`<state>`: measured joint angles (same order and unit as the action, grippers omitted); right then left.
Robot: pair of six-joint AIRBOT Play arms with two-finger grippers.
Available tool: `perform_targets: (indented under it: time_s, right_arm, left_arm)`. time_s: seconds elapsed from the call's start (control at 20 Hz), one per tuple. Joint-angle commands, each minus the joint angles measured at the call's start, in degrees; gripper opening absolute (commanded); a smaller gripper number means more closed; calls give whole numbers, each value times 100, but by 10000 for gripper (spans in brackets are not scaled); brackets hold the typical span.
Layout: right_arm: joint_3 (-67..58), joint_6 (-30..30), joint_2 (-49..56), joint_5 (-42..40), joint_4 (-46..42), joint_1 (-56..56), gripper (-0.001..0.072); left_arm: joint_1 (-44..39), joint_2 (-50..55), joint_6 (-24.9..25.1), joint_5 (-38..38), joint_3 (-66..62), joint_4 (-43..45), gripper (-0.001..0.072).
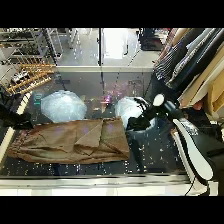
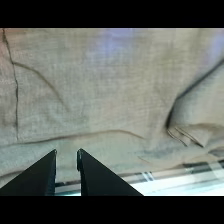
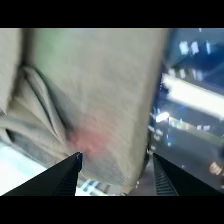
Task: Fold the clothes and pants, and hang the long-sleeved shirts on hangers.
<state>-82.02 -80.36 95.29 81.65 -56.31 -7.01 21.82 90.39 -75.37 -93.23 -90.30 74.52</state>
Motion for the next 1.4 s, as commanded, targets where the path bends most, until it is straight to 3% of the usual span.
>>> perform_targets:
  time_s: [0.0, 0.25, 0.4, 0.45, 0.5, 0.55, 0.7, 0.75, 0.9, 0.95, 1.05, 1.35]
  right_arm:
    - [1069, 916, 114, -656, 896, 487, 503]
    - [1067, 1705, 793, -938, 1644, 289, 489]
    - [728, 1698, 1126, -1049, 1727, -138, 410]
    - [522, 1696, 1207, -1054, 1716, -313, 281]
    - [319, 1617, 1226, -1095, 1591, -444, 40]
    - [35, 1320, 1222, -1027, 1167, -490, 16]
    - [-575, 155, 870, -590, -1161, -243, 15]
    - [-570, 85, 584, -490, -1593, 9, 15]
    - [-573, -44, -192, -96, -1744, 885, 13]
    - [-573, -140, -428, -28, -1751, 1104, 13]
    - [-599, -236, -826, 11, -1762, 1279, 13]
    - [-1849, -822, -1141, 435, -1744, 269, 13]
  left_arm:
    - [7, -2, 2, 319, 407, 46, 139]
    - [7, -4, 129, 483, 562, 46, 138]
    - [-7, -2, 129, 540, 562, 9, 138]
    - [-9, -2, 129, 540, 562, -46, 138]
    - [-9, -2, 129, 542, 566, -103, 138]
    - [-9, -2, 129, 540, 575, -175, 126]
    - [-42, -15, 136, 595, 776, -192, 118]
    - [-44, -15, 138, 686, 940, -216, 118]
    - [-66, -13, 391, 796, 1578, -848, 116]
    - [-118, -15, 527, 837, 1777, -1169, 42]
    - [-345, -13, 911, 997, 2085, -1674, 14]
    - [-1235, -116, 1224, 1659, 2157, -1961, 14]
